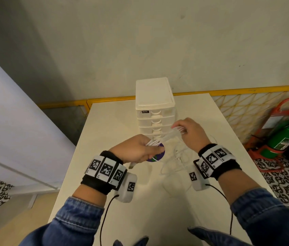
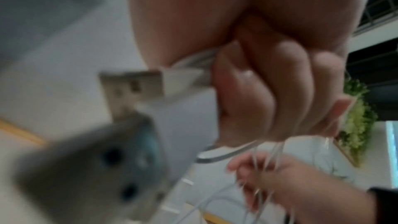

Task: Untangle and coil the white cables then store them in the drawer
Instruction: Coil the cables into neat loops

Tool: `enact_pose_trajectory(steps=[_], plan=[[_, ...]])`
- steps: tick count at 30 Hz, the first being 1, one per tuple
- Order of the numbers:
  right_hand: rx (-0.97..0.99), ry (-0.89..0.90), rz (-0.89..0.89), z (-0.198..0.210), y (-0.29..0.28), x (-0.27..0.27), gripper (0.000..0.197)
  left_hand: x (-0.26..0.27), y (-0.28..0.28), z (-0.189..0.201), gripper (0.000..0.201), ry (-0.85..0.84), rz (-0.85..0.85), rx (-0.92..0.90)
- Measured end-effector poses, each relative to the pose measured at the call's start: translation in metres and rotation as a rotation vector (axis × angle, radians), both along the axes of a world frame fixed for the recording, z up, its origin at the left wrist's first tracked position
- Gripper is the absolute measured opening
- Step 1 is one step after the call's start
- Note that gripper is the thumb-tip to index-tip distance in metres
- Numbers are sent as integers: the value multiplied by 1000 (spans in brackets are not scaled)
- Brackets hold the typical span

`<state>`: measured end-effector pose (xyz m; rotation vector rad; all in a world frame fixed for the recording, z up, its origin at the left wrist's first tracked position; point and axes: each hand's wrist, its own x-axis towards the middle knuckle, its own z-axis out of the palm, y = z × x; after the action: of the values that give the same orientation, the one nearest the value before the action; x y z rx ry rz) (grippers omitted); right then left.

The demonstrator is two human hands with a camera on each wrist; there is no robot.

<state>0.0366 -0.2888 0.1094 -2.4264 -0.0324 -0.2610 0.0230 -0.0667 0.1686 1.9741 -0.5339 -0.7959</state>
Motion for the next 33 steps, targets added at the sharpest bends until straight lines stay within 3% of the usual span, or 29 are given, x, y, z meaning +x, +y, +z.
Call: enact_pose_trajectory(steps=[3, 9, 14, 15, 18, 20, 22, 24, 28, 33], plan=[[-105, 145, 30, -27, 8, -7, 29, -2, -7, 6, 46, 77, -29, -214], [69, 230, 4, -36, 14, -20, 25, 2, 0, 19, 44, 195, -10, -679], [143, 224, 6, -38, 8, -25, 14, 9, 4, 32, 44, 194, 99, -823], [129, 226, 26, -38, 8, -23, 20, 9, 4, 32, 45, 190, 138, -820], [199, 114, 13, -25, 9, -18, 87, 10, 2, 33, 43, 131, 216, -662], [306, -66, 32, -6, 15, -15, 99, 9, 0, 32, 42, 91, 197, -565], [352, -135, 126, 14, 25, -13, 72, 6, -4, 31, 41, 98, 184, -535], [341, -79, 203, 29, 36, -14, 21, 3, -7, 30, 39, 126, 163, -554], [304, -74, 141, 23, 37, -8, 21, -6, -12, 35, 39, 175, 50, -644], [231, 115, 145, -15, 48, -6, 19, -5, -26, 47, 46, 294, -3, -983]])
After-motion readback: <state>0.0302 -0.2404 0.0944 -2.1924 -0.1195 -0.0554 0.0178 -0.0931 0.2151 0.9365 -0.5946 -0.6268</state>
